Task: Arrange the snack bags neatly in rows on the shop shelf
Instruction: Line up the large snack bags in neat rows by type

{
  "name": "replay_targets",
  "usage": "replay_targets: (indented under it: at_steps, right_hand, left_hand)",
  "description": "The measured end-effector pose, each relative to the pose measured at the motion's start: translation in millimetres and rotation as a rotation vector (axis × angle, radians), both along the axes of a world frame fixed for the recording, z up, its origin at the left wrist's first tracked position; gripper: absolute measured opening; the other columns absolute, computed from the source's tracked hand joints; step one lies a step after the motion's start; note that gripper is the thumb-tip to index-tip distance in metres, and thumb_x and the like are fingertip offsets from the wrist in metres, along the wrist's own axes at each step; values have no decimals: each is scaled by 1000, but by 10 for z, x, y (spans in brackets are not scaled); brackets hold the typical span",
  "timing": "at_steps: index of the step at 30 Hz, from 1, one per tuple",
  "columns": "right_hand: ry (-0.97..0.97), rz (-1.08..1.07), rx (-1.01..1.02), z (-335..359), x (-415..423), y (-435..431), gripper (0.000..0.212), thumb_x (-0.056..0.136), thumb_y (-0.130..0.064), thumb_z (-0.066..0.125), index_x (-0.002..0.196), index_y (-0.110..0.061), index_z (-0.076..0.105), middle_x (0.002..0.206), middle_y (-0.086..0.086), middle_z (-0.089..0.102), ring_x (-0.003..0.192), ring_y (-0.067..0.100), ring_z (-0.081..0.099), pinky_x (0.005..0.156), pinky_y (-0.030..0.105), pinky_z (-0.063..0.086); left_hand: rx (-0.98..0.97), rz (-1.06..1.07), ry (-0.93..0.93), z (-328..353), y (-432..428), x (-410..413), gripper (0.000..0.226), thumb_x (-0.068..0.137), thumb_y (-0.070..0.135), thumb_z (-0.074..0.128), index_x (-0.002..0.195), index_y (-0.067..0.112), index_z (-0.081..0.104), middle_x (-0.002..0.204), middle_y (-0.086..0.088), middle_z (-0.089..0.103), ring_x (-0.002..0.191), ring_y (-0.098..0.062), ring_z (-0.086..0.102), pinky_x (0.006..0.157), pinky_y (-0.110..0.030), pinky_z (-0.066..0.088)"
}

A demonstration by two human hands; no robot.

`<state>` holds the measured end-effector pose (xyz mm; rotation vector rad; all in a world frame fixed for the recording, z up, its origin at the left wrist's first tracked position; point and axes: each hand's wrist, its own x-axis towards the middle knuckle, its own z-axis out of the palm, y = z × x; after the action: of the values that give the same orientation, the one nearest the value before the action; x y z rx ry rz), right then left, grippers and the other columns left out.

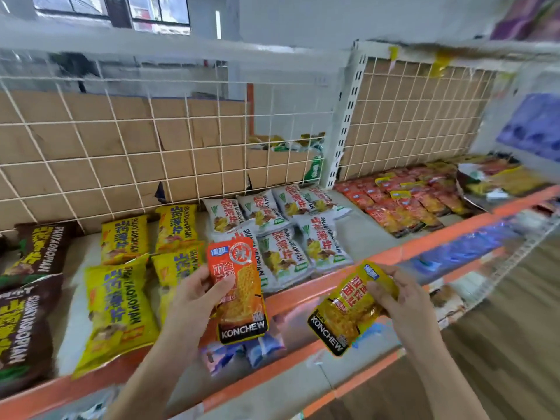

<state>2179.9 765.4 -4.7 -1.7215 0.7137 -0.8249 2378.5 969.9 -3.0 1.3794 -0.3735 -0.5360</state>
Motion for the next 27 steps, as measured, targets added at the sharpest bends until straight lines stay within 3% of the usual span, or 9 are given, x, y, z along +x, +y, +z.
replay_targets:
  at_steps: [2,5,9,13,15,17,20,25,27]
  right_hand:
    - [-4,6,11,45,-255,-155,43,55,-64,74,88,-39,67,73,3,69,64,12,61,62,36,51]
    - [-3,-29,29,67,-653,-398,18,76,-30,70,92,-24,65,79,7,69,70,17,62,75,47,51]
    - [0,-73,-15,33,-1096,-697,45,61,-66,69,92,-33,66,79,0,70,75,25,63,74,46,49]
    - [-39,-105,33,-31,-1360,-929,23,70,-50,67,89,-36,66,79,-3,67,75,23,61,70,44,49]
    - [-60,-109,66,-80,-1423,-1039,41,60,-66,69,91,-39,66,81,-9,68,73,11,63,66,35,54]
    - [-60,-128,105,-115,-1461,-1154,43,62,-63,71,90,-30,68,81,-16,68,71,6,64,67,36,55]
    - [-48,-158,140,-173,-1470,-1378,17,77,-29,62,93,-24,64,79,-11,69,72,12,63,73,44,52]
    - [-96,-171,165,-94,-1378,-1850,18,75,-27,60,90,-20,65,74,0,71,67,13,64,59,22,52]
    - [-121,-166,144,-21,-1331,-2089,27,76,-41,65,90,-19,67,73,0,70,65,11,64,57,18,50]
  left_hand:
    - [-12,-14,25,6,-251,-218,15,83,4,59,94,12,66,92,-8,72,87,-29,65,81,-40,53]
    - [-14,-46,40,-18,-593,-532,16,79,10,63,95,12,65,96,-9,71,89,-28,65,78,-40,54]
    - [-12,-114,30,-32,-935,-921,30,72,18,63,101,9,66,98,-10,72,91,-29,67,87,-49,51]
    - [-7,-141,26,-27,-1201,-1114,13,84,9,58,91,15,67,81,-1,74,76,-23,71,62,-31,57]
    - [21,-144,17,-23,-1336,-1126,14,75,23,66,88,23,71,85,-5,73,83,-34,63,76,-46,51]
    - [10,-175,52,-32,-1479,-1128,30,63,37,71,93,29,71,92,-10,71,90,-37,52,82,-58,39]
    - [17,-184,51,-35,-1779,-1090,29,67,32,70,95,25,70,94,-9,72,89,-38,58,80,-51,42]
    - [-29,-201,60,9,-2431,-1005,26,72,16,63,97,15,67,94,-6,73,85,-25,69,73,-36,51]
    - [-60,-227,65,31,-2688,-976,27,70,20,66,97,18,68,95,-5,73,83,-22,69,67,-30,51]
